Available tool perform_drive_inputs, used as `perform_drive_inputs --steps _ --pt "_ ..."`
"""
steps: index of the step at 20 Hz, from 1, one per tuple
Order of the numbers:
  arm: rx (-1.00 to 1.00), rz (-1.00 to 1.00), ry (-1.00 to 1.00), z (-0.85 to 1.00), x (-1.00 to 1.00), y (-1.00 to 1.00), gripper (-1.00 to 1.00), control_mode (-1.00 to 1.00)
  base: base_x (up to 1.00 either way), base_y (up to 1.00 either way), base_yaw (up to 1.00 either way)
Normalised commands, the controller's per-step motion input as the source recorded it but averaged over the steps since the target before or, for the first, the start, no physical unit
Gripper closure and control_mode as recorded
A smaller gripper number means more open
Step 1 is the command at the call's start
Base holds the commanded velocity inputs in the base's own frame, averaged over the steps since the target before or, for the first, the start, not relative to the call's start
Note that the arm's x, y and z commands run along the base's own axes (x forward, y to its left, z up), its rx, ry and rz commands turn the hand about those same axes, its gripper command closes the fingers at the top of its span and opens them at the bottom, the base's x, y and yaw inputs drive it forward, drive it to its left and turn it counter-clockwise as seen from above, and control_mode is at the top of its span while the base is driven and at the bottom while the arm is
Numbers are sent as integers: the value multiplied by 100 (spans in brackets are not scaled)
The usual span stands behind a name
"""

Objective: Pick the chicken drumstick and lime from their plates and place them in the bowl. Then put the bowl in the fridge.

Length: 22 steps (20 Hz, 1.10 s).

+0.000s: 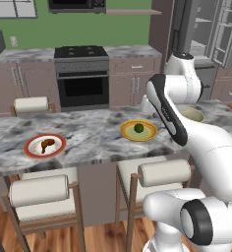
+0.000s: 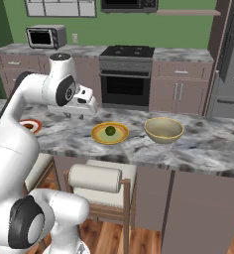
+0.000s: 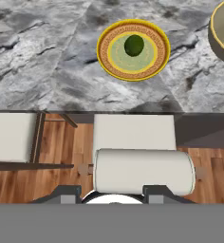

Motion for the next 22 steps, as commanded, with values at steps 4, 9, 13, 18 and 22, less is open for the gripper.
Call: perform_drive_inputs --steps 4,9,13,18,22 --pt "-1 0 2 -5 -1 0 -100 -100 0 0 0" --pt "-8 1 0 -27 7 -6 -100 -100 0 0 0" --pt "-16 -13 3 -39 35 -9 -100 -100 0 0 0" --pt "-8 -17 1 -37 49 -4 -100 -100 0 0 0" --pt "0 -22 0 -31 52 -1 -100 -100 0 0 0"
